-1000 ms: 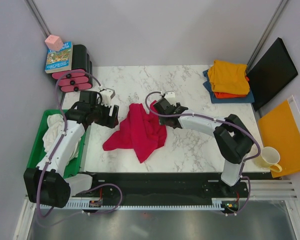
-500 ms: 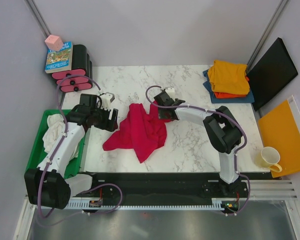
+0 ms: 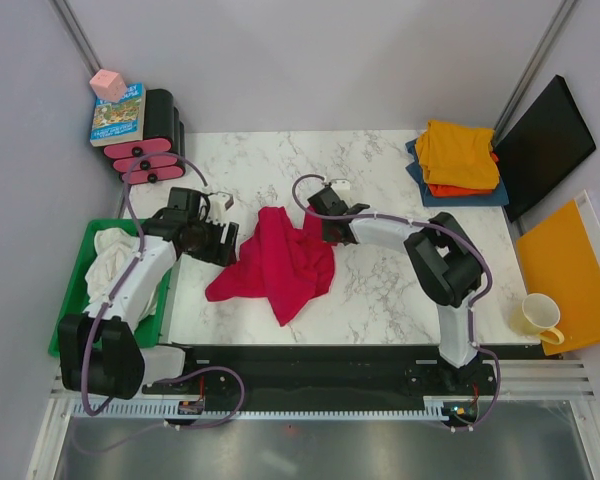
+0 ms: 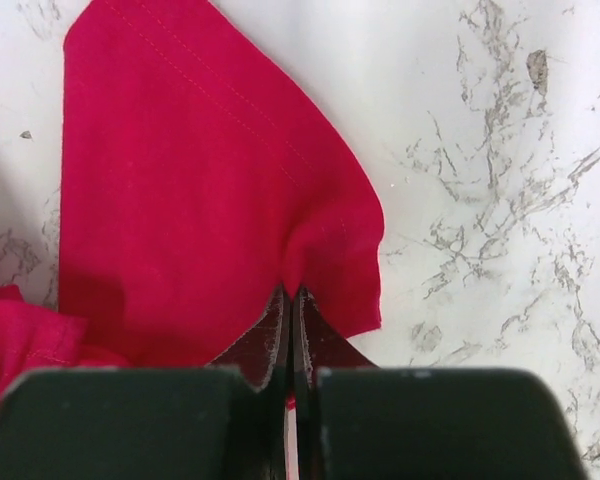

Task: Fold and stack the t-shirts
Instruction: Flatten out the tshirt

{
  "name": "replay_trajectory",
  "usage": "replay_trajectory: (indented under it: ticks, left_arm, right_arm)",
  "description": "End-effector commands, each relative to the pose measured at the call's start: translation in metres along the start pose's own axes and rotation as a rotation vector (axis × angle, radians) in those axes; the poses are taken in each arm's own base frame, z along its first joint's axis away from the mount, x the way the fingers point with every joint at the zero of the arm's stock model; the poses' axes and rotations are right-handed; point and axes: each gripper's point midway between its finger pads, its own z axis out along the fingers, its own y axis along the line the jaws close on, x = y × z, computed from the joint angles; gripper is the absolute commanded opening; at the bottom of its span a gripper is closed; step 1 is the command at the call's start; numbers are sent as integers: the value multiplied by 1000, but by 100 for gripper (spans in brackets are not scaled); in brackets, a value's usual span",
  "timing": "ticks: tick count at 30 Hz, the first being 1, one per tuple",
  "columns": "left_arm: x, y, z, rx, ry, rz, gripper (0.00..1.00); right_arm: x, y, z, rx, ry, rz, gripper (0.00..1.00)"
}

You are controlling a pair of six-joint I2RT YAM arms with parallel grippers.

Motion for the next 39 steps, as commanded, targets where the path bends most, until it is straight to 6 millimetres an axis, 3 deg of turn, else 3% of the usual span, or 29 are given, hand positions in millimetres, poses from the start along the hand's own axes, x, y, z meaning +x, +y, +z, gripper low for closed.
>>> replay_trajectory:
  ticks: [1, 7, 15, 19, 22, 24, 27, 28, 32, 35, 36, 37, 38, 39]
  left_arm:
    - [6, 7, 3, -28, 32, -8, 76]
    - [27, 9, 18, -14, 137, -10, 75]
    - [38, 4, 32, 43, 233, -21, 71]
    - [44, 1, 37, 70, 266, -21, 56]
    - [49, 1, 38, 78, 291, -24, 53]
    - [51, 0, 41, 85, 306, -24, 46]
    - [54, 2, 43, 82, 325, -21, 8]
    - [56, 3, 44, 80, 336, -18, 2]
    - [63, 5, 48, 78, 375, -10, 2]
    - [49, 12, 43, 36, 319, -18, 2]
    - [36, 18, 37, 15, 265, -26, 2]
    - [24, 23, 30, 4, 220, -39, 2]
    - [-3, 30, 18, -20, 139, -49, 2]
    - [-17, 45, 7, -47, 88, -83, 2]
  right_arm:
    - [18, -32, -9, 93, 26, 2, 0]
    - [3, -62, -28, 124, -15, 50, 0]
    - [8, -62, -26, 116, 1, 64, 0]
    - [9, -61, -24, 114, 7, 59, 0]
    - [8, -60, -23, 114, 4, 56, 0]
    - [7, -60, -22, 114, 5, 54, 0]
    - [6, -58, -22, 110, 4, 57, 0]
    - [6, -59, -22, 112, 4, 55, 0]
    - [2, -62, -26, 123, -9, 55, 0]
    - [-12, -68, -34, 139, -37, 69, 0]
    - [-19, -79, -41, 179, -55, 73, 0]
    - [-43, -91, -54, 188, -108, 117, 0]
    - [-57, -101, -63, 195, -137, 138, 0]
    - [-70, -113, -72, 204, -162, 166, 0]
